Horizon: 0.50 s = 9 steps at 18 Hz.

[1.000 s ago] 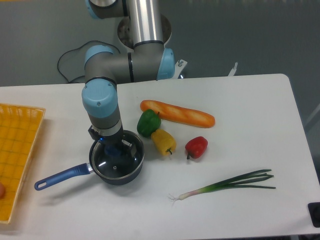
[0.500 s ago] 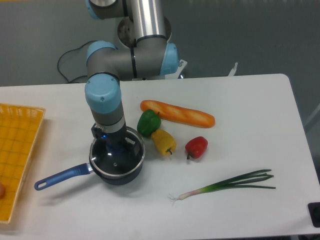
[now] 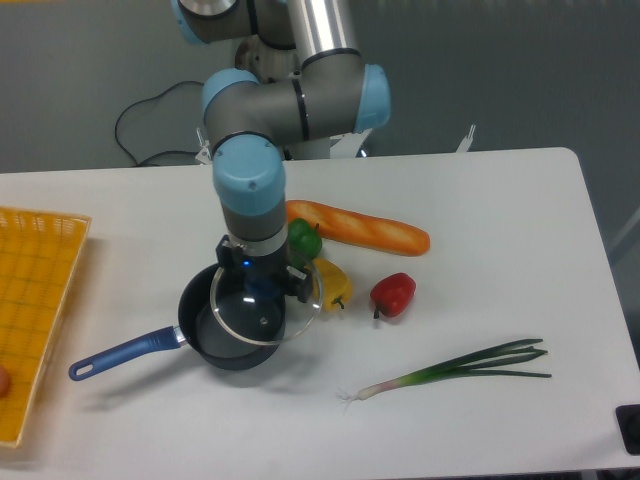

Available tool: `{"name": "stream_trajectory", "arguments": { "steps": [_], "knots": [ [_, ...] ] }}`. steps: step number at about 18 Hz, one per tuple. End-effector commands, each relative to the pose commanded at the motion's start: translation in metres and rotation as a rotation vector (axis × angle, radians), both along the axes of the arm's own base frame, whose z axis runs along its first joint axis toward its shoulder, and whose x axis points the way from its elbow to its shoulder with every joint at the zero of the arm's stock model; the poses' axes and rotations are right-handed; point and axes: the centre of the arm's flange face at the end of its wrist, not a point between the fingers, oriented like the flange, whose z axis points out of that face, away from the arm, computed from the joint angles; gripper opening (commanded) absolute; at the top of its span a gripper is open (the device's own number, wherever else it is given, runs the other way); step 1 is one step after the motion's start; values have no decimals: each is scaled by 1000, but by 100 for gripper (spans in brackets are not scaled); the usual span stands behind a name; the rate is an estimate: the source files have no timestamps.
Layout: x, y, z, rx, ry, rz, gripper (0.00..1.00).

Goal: Open the lid
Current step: 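Lift the glass lid up off the saucepan by its knob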

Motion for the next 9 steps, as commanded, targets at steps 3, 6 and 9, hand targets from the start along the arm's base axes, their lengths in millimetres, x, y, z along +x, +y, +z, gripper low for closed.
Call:
{"name": "stream_trajectory", "arguments": {
  "steps": [3, 6, 9],
  "knots": [
    [-17, -15, -3, -41, -1, -16, 50],
    [-30, -26, -5, -59, -7, -27, 50],
    [-44, -36, -5, -59, -7, -32, 50]
  ]
}}
